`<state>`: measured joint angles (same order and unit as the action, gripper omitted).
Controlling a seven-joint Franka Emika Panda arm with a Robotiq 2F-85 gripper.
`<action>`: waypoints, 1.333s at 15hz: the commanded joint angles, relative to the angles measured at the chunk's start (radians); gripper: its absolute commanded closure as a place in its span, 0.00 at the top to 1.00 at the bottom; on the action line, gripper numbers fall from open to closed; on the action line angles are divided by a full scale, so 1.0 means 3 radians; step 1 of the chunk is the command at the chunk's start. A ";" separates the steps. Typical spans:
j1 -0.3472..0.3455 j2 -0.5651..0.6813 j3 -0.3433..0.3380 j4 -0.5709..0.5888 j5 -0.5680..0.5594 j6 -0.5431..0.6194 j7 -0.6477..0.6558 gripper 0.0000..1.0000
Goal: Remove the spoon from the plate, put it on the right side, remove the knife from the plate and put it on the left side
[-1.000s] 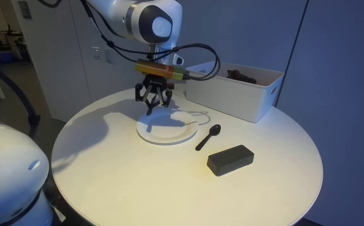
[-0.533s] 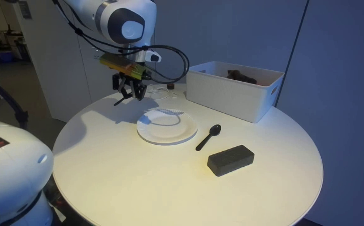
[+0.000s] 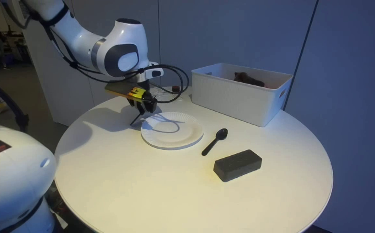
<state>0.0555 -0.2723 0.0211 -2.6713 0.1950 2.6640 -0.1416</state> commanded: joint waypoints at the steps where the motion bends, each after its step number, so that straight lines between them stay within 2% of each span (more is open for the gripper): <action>1: -0.0097 0.0094 0.0072 -0.0080 -0.0334 0.0274 0.0359 0.41; 5: -0.0074 0.0055 0.0109 -0.0077 -0.0525 0.0232 0.0532 0.69; 8: 0.0013 -0.0090 0.0136 -0.0062 -0.0456 0.0062 0.0546 0.94; 9: 0.0041 -0.0202 0.0149 -0.0066 -0.0431 -0.0029 0.0554 0.99; 14: 0.0301 -0.1069 0.0087 -0.0105 -0.0157 -0.0728 0.0428 1.00; 17: 0.0036 -0.1638 0.0183 -0.0067 -0.0409 -0.1094 0.0765 1.00; 20: -0.0307 -0.1921 0.0137 -0.0022 -0.0633 -0.1353 0.0979 1.00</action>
<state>0.0612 -0.7470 0.0583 -2.6774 0.0609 2.3315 0.0894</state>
